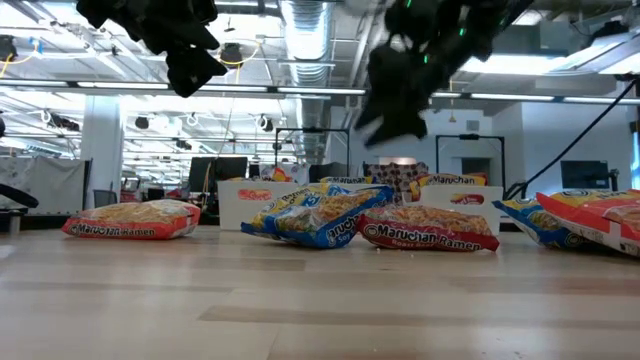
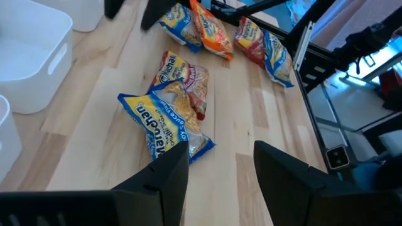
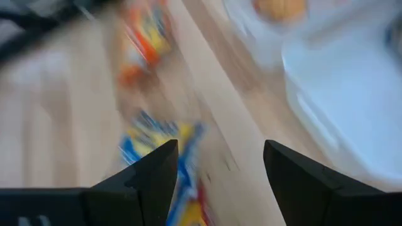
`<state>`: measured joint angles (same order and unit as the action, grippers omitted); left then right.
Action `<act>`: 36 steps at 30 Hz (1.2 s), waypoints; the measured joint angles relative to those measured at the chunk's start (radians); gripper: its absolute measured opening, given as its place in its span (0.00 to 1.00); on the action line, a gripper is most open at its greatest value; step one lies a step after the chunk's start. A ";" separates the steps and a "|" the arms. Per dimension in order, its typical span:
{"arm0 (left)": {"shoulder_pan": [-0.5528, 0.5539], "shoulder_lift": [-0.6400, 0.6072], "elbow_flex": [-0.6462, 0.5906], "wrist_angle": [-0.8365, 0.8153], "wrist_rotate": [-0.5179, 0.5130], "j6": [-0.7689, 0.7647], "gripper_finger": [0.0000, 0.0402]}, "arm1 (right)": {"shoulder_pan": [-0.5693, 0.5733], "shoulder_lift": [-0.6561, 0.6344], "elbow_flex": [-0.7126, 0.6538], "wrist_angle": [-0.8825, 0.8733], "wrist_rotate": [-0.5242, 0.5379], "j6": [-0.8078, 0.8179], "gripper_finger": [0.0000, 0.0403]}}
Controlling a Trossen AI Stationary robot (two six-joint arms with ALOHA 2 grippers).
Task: Sort Maruchan noodles
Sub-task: Put the blue noodle pack into the middle white bin
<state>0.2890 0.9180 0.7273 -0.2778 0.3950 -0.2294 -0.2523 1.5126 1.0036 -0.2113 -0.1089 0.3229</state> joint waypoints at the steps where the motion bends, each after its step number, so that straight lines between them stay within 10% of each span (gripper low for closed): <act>1: 0.000 0.000 0.000 0.000 0.000 -0.011 0.41 | -0.002 0.022 -0.001 -0.004 0.000 0.002 0.65; 30: 0.000 0.000 0.000 -0.003 0.009 -0.019 0.41 | 0.071 0.326 0.000 0.171 -0.157 0.097 0.64; 36: 0.000 0.000 0.000 -0.003 0.009 -0.018 0.41 | 0.080 0.327 0.000 0.170 -0.158 0.106 0.51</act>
<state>0.2893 0.9180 0.7273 -0.2806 0.4038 -0.2478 -0.1726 1.8393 1.0035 -0.0412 -0.2668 0.4286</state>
